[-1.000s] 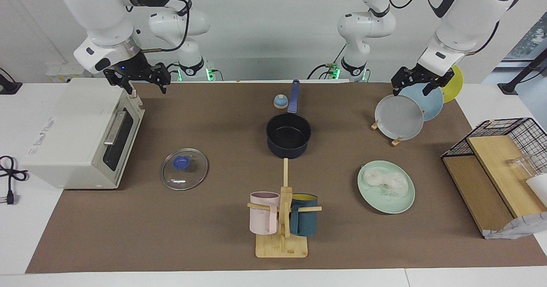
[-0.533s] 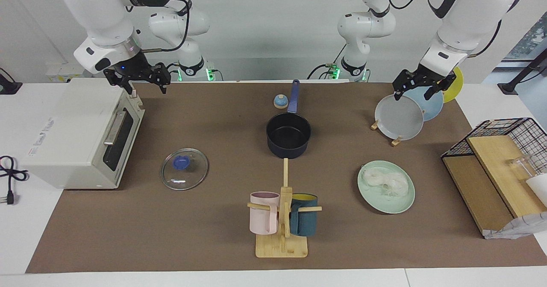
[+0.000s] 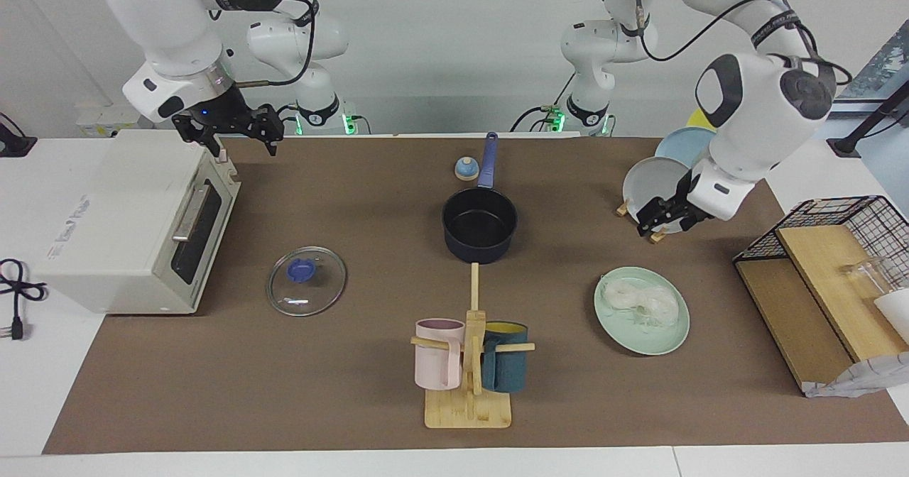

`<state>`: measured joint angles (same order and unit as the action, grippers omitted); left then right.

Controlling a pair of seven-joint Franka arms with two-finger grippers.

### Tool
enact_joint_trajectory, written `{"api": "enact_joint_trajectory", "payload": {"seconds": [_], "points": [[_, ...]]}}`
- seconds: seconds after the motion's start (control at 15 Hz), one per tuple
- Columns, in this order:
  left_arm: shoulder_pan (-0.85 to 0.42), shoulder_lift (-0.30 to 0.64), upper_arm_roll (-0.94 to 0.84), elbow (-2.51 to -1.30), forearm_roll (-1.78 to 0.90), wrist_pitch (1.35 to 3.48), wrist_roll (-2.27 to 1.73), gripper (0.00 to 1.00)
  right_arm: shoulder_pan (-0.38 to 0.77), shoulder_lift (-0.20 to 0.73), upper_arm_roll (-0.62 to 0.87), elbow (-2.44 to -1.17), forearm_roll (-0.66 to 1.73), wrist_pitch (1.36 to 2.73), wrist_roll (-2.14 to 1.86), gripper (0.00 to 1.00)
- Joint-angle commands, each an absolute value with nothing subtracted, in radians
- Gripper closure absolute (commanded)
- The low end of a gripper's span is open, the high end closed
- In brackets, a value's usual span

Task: Transfer vermicelli from plate to pot

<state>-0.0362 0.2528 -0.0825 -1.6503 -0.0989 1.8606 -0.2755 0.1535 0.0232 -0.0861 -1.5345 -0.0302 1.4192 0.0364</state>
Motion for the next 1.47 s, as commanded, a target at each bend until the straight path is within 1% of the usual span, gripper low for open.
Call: {"api": "enact_joint_trajectory", "payload": {"seconds": [0.0,0.2,0.33,0.53,0.87,1.2,1.27,1.33,1.4], "points": [[-0.038,0.313,-0.078,-1.624,-0.110,1.914,-0.447,0.00,0.138,0.015,-0.075,-1.535,-0.017,1.413,0.052,0.00],[-0.041,0.336,-0.077,-1.679,-0.103,2.020,-0.751,0.00,0.138,0.015,-0.074,-1.534,-0.017,1.413,0.052,0.00],[-0.043,0.353,-0.075,-1.721,-0.069,2.061,-0.884,0.00,0.138,0.015,-0.074,-1.534,-0.017,1.413,0.052,0.00],[-0.052,0.394,-0.077,-1.735,0.018,2.094,-1.055,0.00,0.138,0.017,-0.075,-1.534,-0.017,1.413,0.052,0.00],[-0.052,0.419,-0.075,-1.753,0.026,2.163,-1.147,0.00,0.144,0.008,-0.077,-1.534,-0.015,1.413,0.054,0.00],[-0.049,0.436,-0.075,-1.744,0.026,2.206,-1.175,0.00,0.147,0.008,-0.074,-1.534,-0.015,1.417,0.052,0.00],[-0.049,0.437,-0.075,-1.743,0.026,2.209,-1.175,0.03,0.146,0.008,-0.074,-1.534,-0.015,1.417,0.052,0.00],[-0.049,0.437,-0.075,-1.744,0.028,2.212,-1.175,0.11,0.144,0.008,-0.074,-1.534,-0.014,1.416,0.052,0.00],[-0.049,0.437,-0.075,-1.746,0.028,2.217,-1.175,0.23,0.141,0.006,-0.074,-1.535,-0.014,1.416,0.049,0.00]]}}
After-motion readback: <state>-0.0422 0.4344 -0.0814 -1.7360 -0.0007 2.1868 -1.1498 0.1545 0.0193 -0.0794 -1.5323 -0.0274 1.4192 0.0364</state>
